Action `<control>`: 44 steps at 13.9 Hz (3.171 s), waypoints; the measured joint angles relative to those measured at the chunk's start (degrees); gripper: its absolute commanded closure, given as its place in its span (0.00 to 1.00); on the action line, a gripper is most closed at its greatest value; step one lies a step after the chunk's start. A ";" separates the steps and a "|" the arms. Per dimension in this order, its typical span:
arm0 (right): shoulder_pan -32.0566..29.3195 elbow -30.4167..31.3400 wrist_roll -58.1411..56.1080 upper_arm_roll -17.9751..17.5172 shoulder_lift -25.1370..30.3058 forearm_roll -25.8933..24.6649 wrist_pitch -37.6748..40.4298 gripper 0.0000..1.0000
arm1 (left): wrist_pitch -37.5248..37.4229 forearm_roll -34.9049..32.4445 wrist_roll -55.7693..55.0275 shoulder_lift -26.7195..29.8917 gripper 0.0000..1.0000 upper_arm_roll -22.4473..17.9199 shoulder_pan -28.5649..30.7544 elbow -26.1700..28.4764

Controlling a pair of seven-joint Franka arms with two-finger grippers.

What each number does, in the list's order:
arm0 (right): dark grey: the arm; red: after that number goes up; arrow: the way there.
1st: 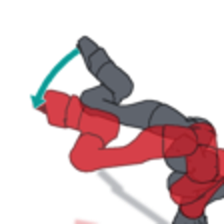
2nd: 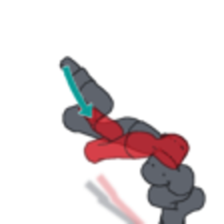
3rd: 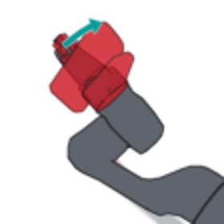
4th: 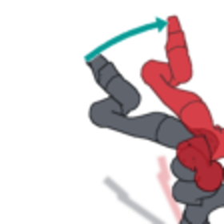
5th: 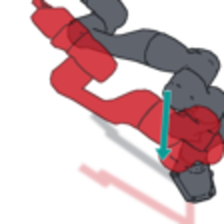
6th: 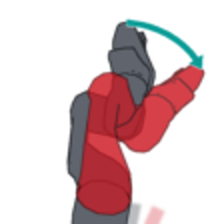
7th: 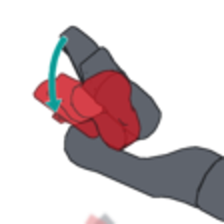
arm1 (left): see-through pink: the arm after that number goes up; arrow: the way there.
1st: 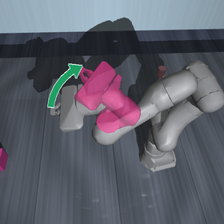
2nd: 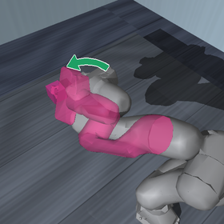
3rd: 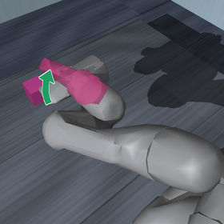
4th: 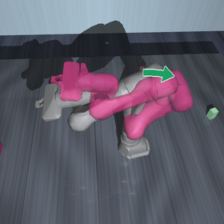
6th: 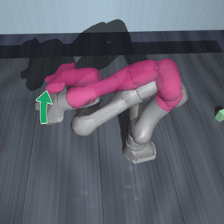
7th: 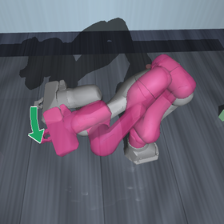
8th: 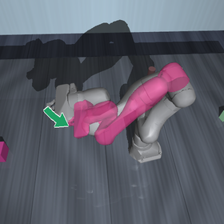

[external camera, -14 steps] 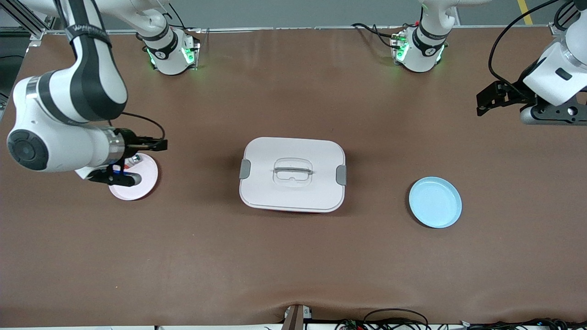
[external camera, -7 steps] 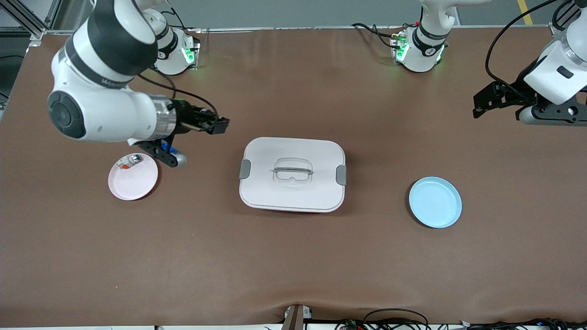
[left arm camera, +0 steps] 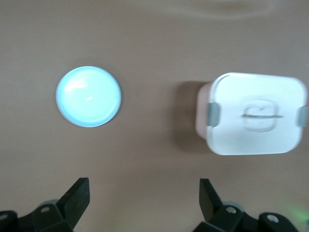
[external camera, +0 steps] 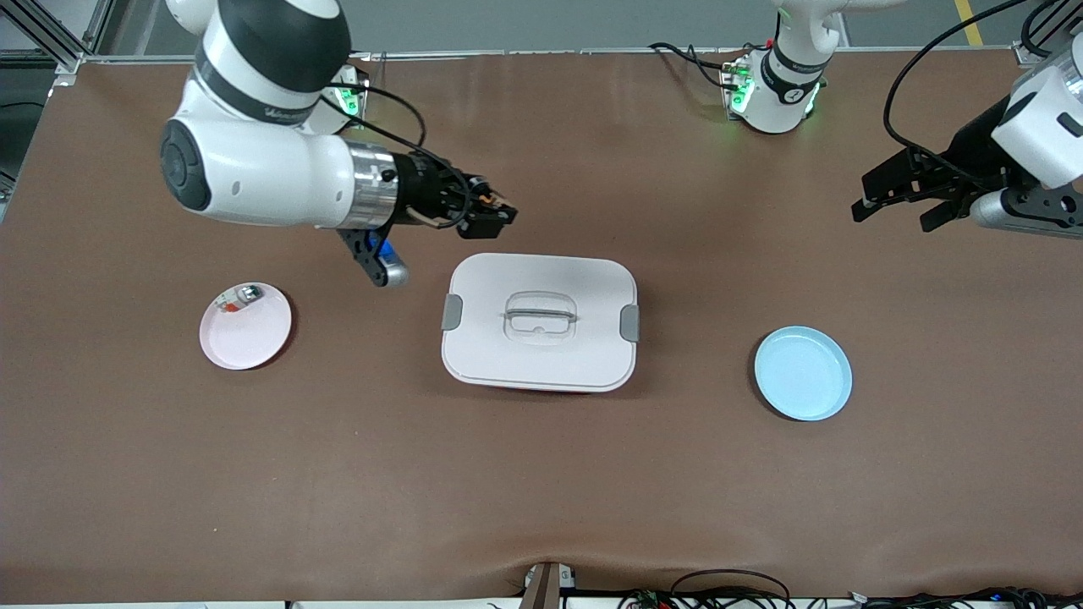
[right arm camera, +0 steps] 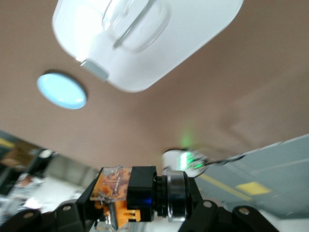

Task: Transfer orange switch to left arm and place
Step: 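Carry the switch above the box while the left gripper reaches toward it, then close the left gripper on the switch held by the right gripper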

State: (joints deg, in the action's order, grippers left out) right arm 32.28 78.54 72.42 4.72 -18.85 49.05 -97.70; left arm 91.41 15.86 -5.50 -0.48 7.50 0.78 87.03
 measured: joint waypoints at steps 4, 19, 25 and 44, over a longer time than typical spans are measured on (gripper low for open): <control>4.40 -0.02 9.40 -0.01 -0.78 3.92 -11.70 0.87 | 1.37 7.01 0.15 -0.90 0.00 0.32 -0.07 0.20; 16.98 -0.88 22.60 0.05 -4.76 4.25 -30.17 0.88 | 11.67 30.31 15.24 6.63 0.04 5.93 -0.67 16.32; 17.49 -1.11 22.78 0.17 -5.50 4.25 -30.30 0.88 | 17.84 30.32 15.29 9.93 0.16 9.66 -0.69 22.96; 17.55 -1.33 22.79 0.28 -5.60 4.16 -30.27 0.88 | 31.81 36.76 15.11 12.59 0.33 16.50 -0.68 30.90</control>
State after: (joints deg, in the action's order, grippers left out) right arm 49.83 77.21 95.22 5.00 -24.45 53.21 -127.97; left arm 123.23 52.63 9.61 12.11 24.00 0.10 117.93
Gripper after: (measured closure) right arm 0.278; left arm 0.317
